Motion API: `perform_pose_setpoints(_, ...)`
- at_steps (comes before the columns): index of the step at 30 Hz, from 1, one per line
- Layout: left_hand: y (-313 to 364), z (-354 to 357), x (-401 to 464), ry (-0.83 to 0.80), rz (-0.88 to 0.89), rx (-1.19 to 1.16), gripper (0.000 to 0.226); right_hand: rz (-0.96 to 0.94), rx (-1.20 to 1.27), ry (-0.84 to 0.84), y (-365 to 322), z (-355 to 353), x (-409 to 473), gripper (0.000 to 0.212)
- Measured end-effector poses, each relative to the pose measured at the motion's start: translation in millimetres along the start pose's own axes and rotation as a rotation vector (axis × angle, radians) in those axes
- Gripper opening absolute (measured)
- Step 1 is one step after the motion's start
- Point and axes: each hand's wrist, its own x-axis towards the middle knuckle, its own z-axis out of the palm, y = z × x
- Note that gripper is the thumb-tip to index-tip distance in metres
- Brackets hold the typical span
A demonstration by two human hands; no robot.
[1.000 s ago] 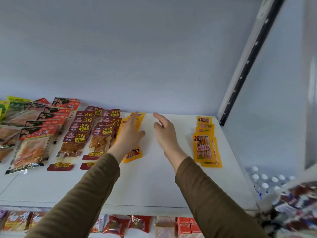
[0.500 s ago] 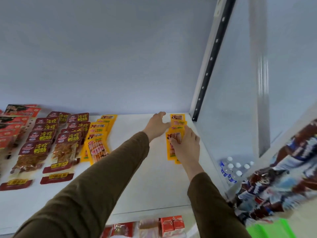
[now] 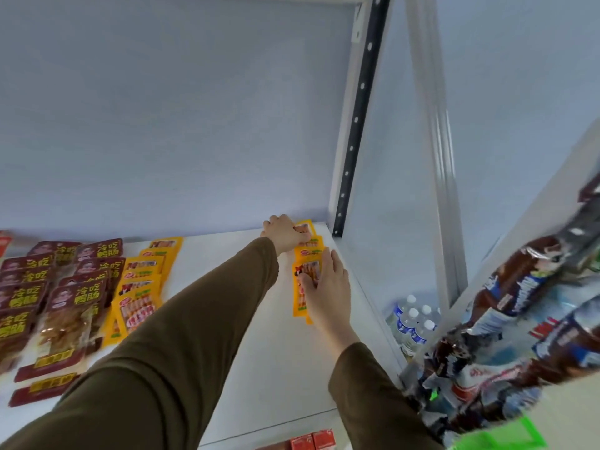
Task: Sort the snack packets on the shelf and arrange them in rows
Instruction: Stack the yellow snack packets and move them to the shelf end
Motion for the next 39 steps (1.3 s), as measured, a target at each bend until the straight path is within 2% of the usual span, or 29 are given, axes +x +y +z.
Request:
perform_pose_setpoints(3,0.8,-4.2,-5.3,-0.055,0.055,-0.389,0.053,0.014,0.076,-0.002,1.7,-1.4,-0.5,0.070)
perform_pose_setpoints(5,-0.1,-6.9,-18.8,-0.167,0.084,-0.646,0.054,0.017,0.137,0.011,1.7,-2.6,-1.1,0.070)
perform_pose_setpoints(8,-7.6,-4.7,-39.3,-0.288,0.099,-0.833,0.066,0.031,0.217,0.030,1.6,-4.1,-0.9,0.070)
perform_pose_setpoints(12,-20.8,0.0,-60.8,-0.325,0.027,-1.076,0.081,0.041,0.340,-0.001,1.1,-6.4,-2.1,0.078)
perform_pose_setpoints(17,-31.5,-9.9,-86.2,-0.259,-0.028,-1.327,0.064,0.097,0.463,-0.053,-13.5,-1.9,-11.9,0.088)
perform_pose_setpoints(21,-46.9,-36.2,-101.4,-0.134,-0.026,-1.314,0.047,0.062,0.444,-0.185,-50.0,10.5,-22.7,0.083)
perform_pose_setpoints(27,-95.9,-86.1,-106.5,0.109,-0.171,-1.135,0.042,0.131,0.705,-0.523,-113.4,37.3,-18.6,0.108)
perform_pose_setpoints(30,-122.0,-97.4,-104.3,0.140,-0.227,-1.044,0.042,0.137,0.684,-0.609,-133.5,54.5,-22.2,0.114)
perform_pose_setpoints(33,-139.4,-100.1,-100.5,0.126,-0.223,-0.940,0.038,0.055,0.512,-0.605,-141.6,66.0,-31.7,0.113)
perform_pose_setpoints(37,-148.9,-99.9,-93.7,0.112,-0.221,-0.850,0.036,-0.142,0.099,-0.398,-133.9,75.3,-44.9,0.097)
perform_pose_setpoints(39,-152.8,-99.5,-92.2,0.104,-0.241,-0.794,0.037,-0.165,0.012,-0.355,-127.7,77.2,-49.5,0.093)
